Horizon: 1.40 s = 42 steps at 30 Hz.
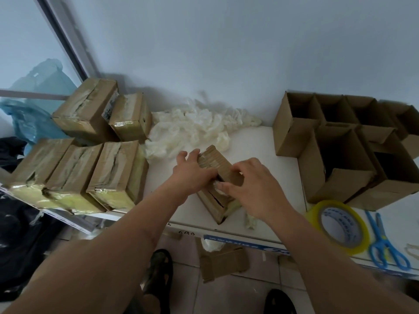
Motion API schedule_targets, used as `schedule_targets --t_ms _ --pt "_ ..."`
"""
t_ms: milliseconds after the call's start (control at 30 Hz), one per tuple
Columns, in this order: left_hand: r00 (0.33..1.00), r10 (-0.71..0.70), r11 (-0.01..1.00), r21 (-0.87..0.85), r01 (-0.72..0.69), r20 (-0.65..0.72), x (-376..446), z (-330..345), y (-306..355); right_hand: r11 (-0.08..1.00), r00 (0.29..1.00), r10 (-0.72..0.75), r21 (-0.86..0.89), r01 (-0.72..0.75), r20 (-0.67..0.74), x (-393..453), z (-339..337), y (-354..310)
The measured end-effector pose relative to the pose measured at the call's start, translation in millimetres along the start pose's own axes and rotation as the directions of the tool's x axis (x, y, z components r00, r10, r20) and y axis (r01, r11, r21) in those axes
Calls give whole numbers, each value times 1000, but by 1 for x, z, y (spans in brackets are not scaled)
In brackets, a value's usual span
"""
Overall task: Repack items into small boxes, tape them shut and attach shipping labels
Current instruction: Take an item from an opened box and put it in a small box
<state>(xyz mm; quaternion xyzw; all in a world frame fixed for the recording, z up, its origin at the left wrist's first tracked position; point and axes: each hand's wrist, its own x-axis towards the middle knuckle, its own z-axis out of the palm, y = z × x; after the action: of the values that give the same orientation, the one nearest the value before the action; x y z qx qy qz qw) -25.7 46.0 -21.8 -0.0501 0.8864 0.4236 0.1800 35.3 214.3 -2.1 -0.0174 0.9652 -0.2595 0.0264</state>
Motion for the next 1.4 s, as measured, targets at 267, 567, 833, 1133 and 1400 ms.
schedule_targets --t_ms 267,567,833,1133,1400 --pt "998 25 999 49 -22 -58 1 -2 -2 997 998 53 -65 -52 22 14 -3 -3" --pt "996 64 991 -117 -70 -54 -2 -3 5 998 998 63 1 -63 -31 15 -18 -5" --pt "997 68 988 -135 -73 -42 -10 4 10 983 992 109 152 -98 -64 16 -20 0" --pt "993 82 965 -243 -101 -87 -13 6 16 769 931 347 535 -351 112 14 -22 13" --pt "996 -65 830 -557 15 -69 -13 -15 6 669 891 417 604 -433 177 16 -25 24"
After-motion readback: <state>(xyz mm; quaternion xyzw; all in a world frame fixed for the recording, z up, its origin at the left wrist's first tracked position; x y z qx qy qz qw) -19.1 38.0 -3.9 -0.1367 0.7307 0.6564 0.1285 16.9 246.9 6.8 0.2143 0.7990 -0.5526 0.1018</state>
